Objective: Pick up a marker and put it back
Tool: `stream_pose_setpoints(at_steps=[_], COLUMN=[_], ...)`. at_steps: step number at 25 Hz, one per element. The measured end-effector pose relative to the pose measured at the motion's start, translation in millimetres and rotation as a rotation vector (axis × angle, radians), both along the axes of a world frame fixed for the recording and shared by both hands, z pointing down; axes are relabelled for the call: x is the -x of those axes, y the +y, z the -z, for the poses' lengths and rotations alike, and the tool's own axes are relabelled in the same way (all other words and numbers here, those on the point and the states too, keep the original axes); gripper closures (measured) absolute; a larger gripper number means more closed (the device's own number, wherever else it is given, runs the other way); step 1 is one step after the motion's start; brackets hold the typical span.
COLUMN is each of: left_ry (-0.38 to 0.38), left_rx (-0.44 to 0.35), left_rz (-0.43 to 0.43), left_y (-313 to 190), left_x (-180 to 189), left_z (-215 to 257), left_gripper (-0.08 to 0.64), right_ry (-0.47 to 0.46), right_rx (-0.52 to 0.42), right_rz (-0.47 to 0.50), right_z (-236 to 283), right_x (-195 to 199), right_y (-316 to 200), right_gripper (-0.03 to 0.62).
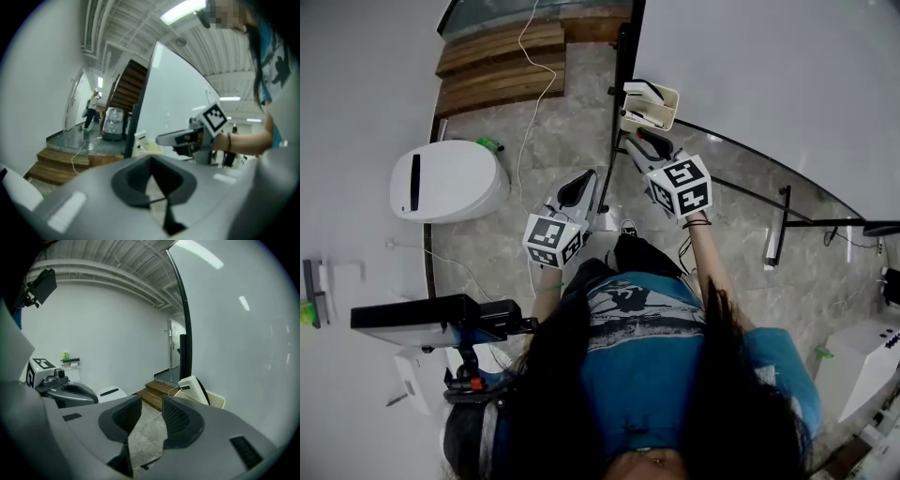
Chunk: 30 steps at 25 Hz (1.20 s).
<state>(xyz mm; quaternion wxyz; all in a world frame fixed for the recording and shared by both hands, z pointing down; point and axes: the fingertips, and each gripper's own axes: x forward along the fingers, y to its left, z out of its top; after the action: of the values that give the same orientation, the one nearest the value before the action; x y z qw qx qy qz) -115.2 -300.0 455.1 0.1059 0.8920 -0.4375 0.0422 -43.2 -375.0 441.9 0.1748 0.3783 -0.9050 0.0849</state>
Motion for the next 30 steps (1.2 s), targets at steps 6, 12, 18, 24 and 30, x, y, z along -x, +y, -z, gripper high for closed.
stream_pose_setpoints(at_steps=[6,12,18,24,30], left_ry=[-0.013,-0.018,-0.018,-0.020,-0.027], left_rx=[0.024,0.026,0.029,0.034,0.033], left_rz=[0.016,0.030,0.044,0.054,0.055], left_y=[-44,-63,-68,-70,-70], left_x=[-19,-30,-29,-26,-25], left_z=[-15,-15,-14,-14,-17], left_gripper=[0.555,0.557,0.557,0.557,0.557], right_ry=[0.179,0.423,0.471,0.499,0.494], right_rx=[0.003,-0.002,0.051,0.063,0.058], right_rz=[0.096,0.236,0.271,0.299,0.285], right_z=[-35,-61,-76,-75,-75], right_x=[-2,8,19,19,17], right_y=[-63,-86,-90,-91,-88], right_gripper=[0.463,0.454,0.456,0.476,0.503])
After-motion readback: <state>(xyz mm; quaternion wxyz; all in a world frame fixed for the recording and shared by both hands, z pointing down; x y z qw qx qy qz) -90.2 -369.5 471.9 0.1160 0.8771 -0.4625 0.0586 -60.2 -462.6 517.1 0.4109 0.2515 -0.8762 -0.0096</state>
